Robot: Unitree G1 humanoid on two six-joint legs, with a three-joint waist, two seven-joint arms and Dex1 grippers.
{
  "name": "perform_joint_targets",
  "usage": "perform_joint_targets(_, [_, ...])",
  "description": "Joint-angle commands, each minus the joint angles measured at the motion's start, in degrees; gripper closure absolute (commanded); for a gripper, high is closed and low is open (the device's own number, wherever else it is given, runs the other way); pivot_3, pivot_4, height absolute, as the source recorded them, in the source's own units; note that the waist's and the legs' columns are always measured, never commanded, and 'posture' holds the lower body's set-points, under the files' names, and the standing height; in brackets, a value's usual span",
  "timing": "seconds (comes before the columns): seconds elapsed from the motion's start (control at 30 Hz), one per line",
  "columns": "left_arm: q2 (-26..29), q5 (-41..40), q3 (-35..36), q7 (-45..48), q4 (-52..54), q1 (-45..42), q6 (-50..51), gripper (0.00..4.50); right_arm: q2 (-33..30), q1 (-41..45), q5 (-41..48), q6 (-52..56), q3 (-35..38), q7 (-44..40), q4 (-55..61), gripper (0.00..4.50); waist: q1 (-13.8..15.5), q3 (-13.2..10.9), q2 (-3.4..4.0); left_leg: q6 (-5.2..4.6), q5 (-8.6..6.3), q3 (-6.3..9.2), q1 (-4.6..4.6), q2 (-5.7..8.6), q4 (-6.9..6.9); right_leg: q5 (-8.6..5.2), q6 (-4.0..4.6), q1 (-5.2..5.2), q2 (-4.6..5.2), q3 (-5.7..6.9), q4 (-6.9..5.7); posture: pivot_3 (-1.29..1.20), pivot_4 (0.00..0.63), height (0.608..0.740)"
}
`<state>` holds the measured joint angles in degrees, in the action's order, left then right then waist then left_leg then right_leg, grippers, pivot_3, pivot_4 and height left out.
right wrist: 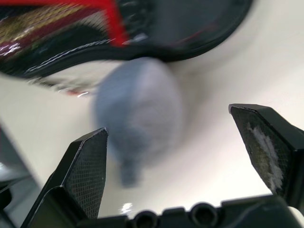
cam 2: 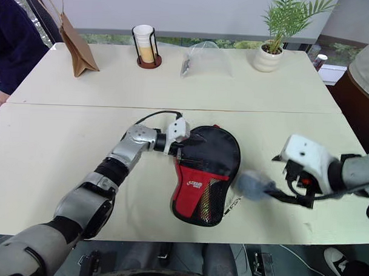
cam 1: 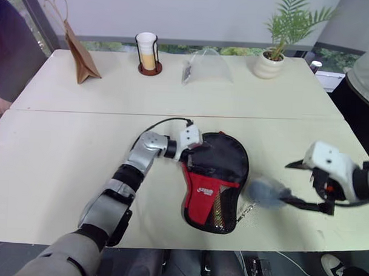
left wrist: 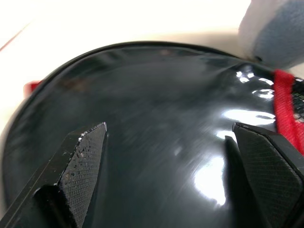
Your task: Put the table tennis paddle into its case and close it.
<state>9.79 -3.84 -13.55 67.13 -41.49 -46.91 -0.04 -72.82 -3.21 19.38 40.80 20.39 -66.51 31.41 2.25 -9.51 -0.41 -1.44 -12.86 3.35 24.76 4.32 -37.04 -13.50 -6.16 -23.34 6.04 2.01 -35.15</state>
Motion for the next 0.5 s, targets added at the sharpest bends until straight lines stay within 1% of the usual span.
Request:
perform_joint_targets(0.03, [1.19,-4.25,3.2,0.99,7.24,-1.26,4.91,0.09,-1.47,4.81,0.9,-1.62,-0.74,-0.61,-3.54,0.05,0.07,-0.02,0.01,0.0,0.0,0.0,0.07,0.0,0.0,0.06,-0.1,-0.05,-0.01,0.0,0.0,0.0,0.15,0.734])
perform_joint_targets(0.13, [5.09,-8.79,6.43,2.26,15.95,-0.89,12.3,0.09,-1.97,14.67,3.41,-1.85,-2.51,-1.39,-9.2,0.05,-0.1,-0.23,0.12,-0.01,0.01,-0.02,0.33,0.02,-0.09,0.1,-0.15,-0.25,0.02,0.0,0.02,0.0,0.15,0.734])
perform_joint_targets(0.2, [7.55,-11.03,7.58,2.81,20.68,-0.09,16.29,0.09,-2.2,19.15,3.74,-2.43,-4.01,-1.95,-11.84,0.05,-0.16,-0.3,0.15,0.02,0.04,-0.04,0.6,0.03,-0.16,0.2,-0.06,-0.55,0.0,-0.03,0.0,0.0,0.15,0.734])
perform_joint_targets(0.27, [10.78,-13.56,8.88,3.56,25.89,1.11,20.63,0.09,-2.57,22.5,3.65,-3.52,-5.34,-2.89,-14.03,0.05,-0.11,-0.31,0.17,0.05,0.06,-0.04,0.61,0.02,-0.14,0.2,-0.06,-0.61,-0.03,-0.04,-0.05,0.0,0.15,0.734])
perform_joint_targets(0.33, [13.55,-16.08,10.1,3.8,30.33,2.2,24.72,0.09,-2.89,24.68,3.54,-4.51,-6.35,-3.75,-15.67,0.05,-0.12,-0.33,0.23,0.07,0.07,-0.03,0.61,0.0,-0.08,0.2,-0.06,-0.67,-0.06,-0.06,-0.1,0.0,0.15,0.734])
perform_joint_targets(0.43, [21.97,-23.37,15.01,5.17,41.98,5.89,34.88,0.09,-3.6,27.76,3.01,-7.13,-7.86,-5.52,-18.71,0.05,-0.37,-0.52,0.34,0.09,0.08,-0.04,0.67,0.0,-0.06,0.21,-0.05,-0.76,-0.07,-0.1,-0.12,0.0,0.15,0.734])
perform_joint_targets(0.5, [26.35,-26.31,16.96,5.04,47.18,8.1,38.9,0.09,-3.98,28.11,3.06,-8.21,-7.93,-6.65,-19.72,0.05,-0.55,-0.64,0.42,0.1,0.08,-0.07,0.68,0.0,-0.06,0.2,-0.04,-0.81,-0.07,-0.15,-0.16,0.0,0.15,0.734])
